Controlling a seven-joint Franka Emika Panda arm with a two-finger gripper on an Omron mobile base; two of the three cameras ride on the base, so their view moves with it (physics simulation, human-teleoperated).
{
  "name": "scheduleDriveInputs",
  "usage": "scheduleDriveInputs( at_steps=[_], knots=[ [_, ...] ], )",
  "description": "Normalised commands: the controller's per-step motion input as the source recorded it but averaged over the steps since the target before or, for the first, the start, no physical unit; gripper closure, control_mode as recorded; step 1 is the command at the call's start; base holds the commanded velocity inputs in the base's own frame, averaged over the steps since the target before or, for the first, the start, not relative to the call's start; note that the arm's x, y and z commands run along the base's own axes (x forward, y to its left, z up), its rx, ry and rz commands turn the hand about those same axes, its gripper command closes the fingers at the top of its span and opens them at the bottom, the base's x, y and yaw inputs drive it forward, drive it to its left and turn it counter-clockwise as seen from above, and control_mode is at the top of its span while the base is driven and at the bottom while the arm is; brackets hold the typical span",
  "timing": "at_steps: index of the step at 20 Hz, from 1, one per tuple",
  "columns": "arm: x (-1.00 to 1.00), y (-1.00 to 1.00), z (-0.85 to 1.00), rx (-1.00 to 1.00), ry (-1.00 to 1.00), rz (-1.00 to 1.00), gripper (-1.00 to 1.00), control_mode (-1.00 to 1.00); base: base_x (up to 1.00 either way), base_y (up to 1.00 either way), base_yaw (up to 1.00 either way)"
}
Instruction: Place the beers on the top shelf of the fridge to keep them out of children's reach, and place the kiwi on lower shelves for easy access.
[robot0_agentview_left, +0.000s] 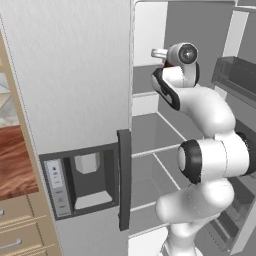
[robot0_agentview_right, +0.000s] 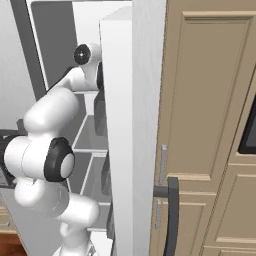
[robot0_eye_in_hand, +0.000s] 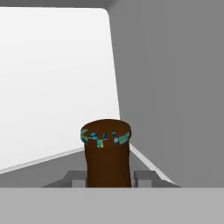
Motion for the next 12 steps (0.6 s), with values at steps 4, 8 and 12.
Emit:
scheduleDriveInputs(
  at_steps=[4, 8, 12],
  knots=[
    [0.40, -0.03, -0.12, 0.00, 0.00, 0.00, 1.00, -1.00, 0.00, 0.00, 0.00],
    [0.39, 0.00, -0.17, 0.00, 0.00, 0.00, 1.00, -1.00, 0.00, 0.00, 0.00],
    [0.33, 0.00, -0.21, 0.00, -0.02, 0.00, -1.00, -1.00, 0.00, 0.00, 0.00]
  ],
)
